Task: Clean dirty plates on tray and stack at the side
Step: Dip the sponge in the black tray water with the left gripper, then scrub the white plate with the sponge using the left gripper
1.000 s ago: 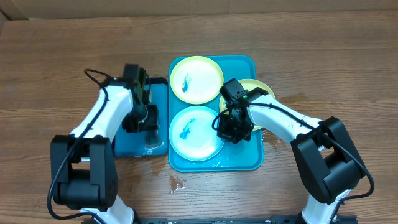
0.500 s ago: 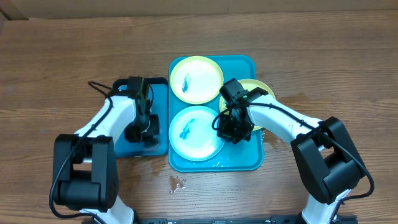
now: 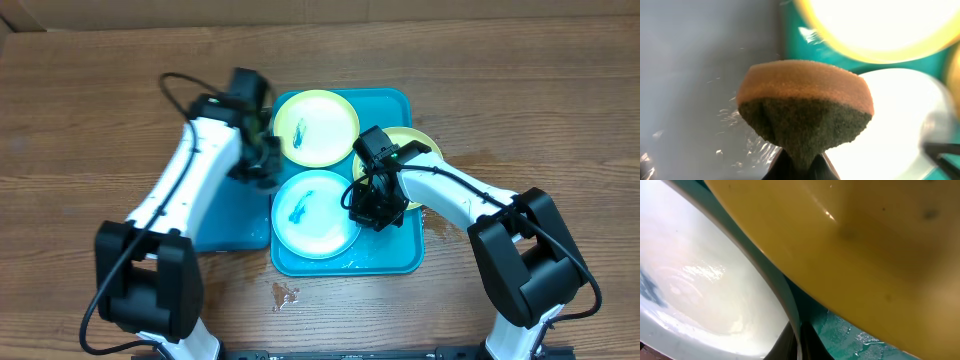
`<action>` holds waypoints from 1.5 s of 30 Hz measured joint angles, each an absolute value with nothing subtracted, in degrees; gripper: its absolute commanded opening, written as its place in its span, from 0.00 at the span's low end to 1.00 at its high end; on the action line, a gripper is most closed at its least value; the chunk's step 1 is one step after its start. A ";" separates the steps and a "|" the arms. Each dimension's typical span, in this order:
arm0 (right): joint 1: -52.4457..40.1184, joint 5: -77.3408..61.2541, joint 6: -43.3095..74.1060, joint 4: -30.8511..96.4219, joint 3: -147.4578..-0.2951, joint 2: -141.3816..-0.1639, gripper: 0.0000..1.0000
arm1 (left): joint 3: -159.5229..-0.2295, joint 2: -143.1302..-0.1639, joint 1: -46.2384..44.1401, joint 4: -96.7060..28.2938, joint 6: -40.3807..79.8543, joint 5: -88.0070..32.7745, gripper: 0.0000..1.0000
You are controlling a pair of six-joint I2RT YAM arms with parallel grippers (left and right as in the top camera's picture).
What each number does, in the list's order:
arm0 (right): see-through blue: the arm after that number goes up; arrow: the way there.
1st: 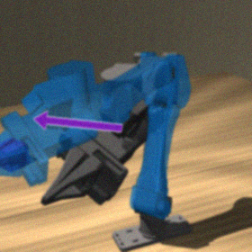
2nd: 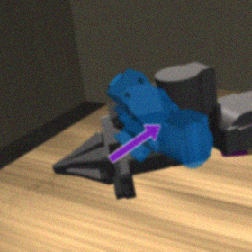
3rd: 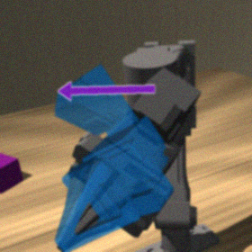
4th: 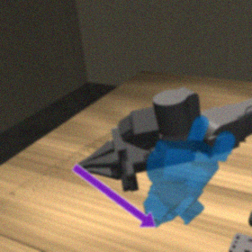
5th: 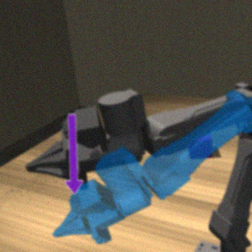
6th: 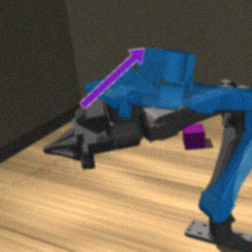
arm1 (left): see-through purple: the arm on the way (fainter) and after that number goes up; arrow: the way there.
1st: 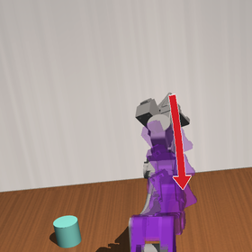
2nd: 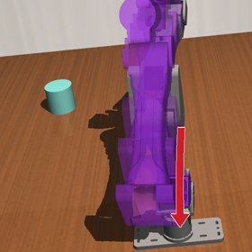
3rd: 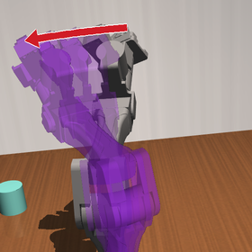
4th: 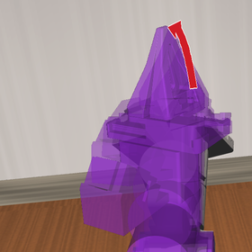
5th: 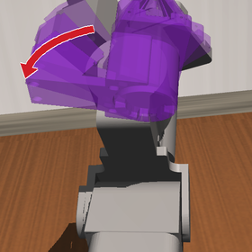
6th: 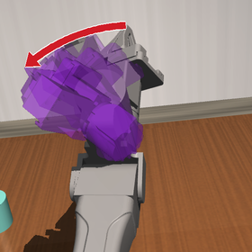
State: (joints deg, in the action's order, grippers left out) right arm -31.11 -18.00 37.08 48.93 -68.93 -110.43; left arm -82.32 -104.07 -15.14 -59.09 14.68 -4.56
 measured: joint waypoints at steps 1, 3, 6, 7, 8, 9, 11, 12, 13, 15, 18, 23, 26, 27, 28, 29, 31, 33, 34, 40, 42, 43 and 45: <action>-31.11 -18.00 37.10 48.95 -68.93 -110.43 0.04 | -81.67 -104.07 -16.80 -57.23 14.70 -5.28 0.04; -31.11 -18.02 37.08 48.97 -68.93 -110.43 0.04 | -79.94 -104.12 -20.10 -53.82 14.85 -6.61 0.04; -31.11 -18.02 37.10 48.97 -68.93 -110.43 0.04 | -77.87 -105.06 -24.10 -51.09 14.85 -7.35 0.04; -31.11 -18.02 37.08 48.93 -68.93 -110.43 0.04 | -77.58 -105.78 -25.15 -50.54 14.74 -7.33 0.04; -31.11 -18.02 37.10 48.95 -68.93 -110.43 0.04 | -77.43 -106.67 -25.98 -50.13 14.50 -7.27 0.04; -31.11 -18.00 37.08 48.95 -68.93 -110.43 0.04 | -77.34 -107.79 -26.61 -49.80 14.31 -7.22 0.04; -31.11 -18.00 37.10 48.93 -68.93 -110.43 0.04 | -77.30 -110.85 -27.11 -49.54 12.78 -7.01 0.04; -31.11 -18.02 37.08 48.93 -68.93 -110.43 0.04 | -77.28 -112.51 -27.14 -49.52 11.99 -6.70 0.04; -31.11 -18.02 37.08 48.93 -68.93 -110.43 0.04 | -77.28 -114.17 -27.14 -49.65 11.49 -6.44 0.04; -31.09 -17.74 37.06 48.93 -68.93 -110.54 0.04 | -78.26 -115.74 -26.98 -50.72 10.79 -6.61 0.04; -30.94 -17.80 37.08 49.01 -68.93 -110.54 0.04 | -78.98 -116.29 -27.03 -52.12 11.27 -5.69 0.04; -30.94 -17.85 37.06 48.97 -68.93 -110.54 0.04 | -79.46 -116.38 -26.65 -56.27 15.33 0.67 0.04; -30.96 -17.89 37.06 48.95 -68.93 -110.54 0.04 | -79.44 -116.38 -25.76 -58.50 17.65 4.40 0.04; -30.94 -17.91 37.08 48.97 -68.93 -110.54 0.04 | -79.37 -116.42 -25.21 -59.00 18.13 5.23 0.04; -30.94 -17.96 37.06 48.99 -68.93 -110.54 0.04 | -79.26 -116.44 -24.45 -59.29 18.50 5.61 0.04; -30.94 -17.96 37.06 48.97 -68.93 -110.54 0.04 | -79.22 -116.44 -23.81 -59.40 18.55 5.39 0.04; -30.96 -18.00 37.08 48.90 -68.93 -110.54 0.04 | -79.22 -116.44 -22.92 -59.37 18.24 3.81 0.04; -30.92 -17.98 37.08 48.95 -68.93 -110.54 0.04 | -79.09 -116.44 -22.37 -58.81 16.25 1.28 0.04; -30.89 -17.98 37.04 48.95 -68.93 -110.54 0.04 | -79.02 -116.44 -22.26 -58.54 15.03 0.01 0.04; -30.83 -17.78 37.08 49.34 -68.93 -110.54 0.04 | -78.59 -116.46 -22.61 -56.25 3.11 -10.83 0.04; -30.83 -17.69 37.06 49.45 -68.93 -110.54 0.04 | -78.46 -116.53 -24.77 -55.68 0.03 -13.26 0.04; -30.81 -17.72 37.08 49.50 -68.93 -110.54 0.04 | -78.43 -116.60 -25.74 -55.61 -0.91 -14.17 0.04; -30.79 -17.72 37.06 49.50 -68.93 -110.54 0.04 | -78.37 -116.86 -28.12 -55.48 -2.24 -15.07 0.04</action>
State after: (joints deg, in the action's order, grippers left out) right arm -30.79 -17.72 37.06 49.50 -68.93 -110.54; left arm -78.37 -116.86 -28.12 -55.48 -2.24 -15.07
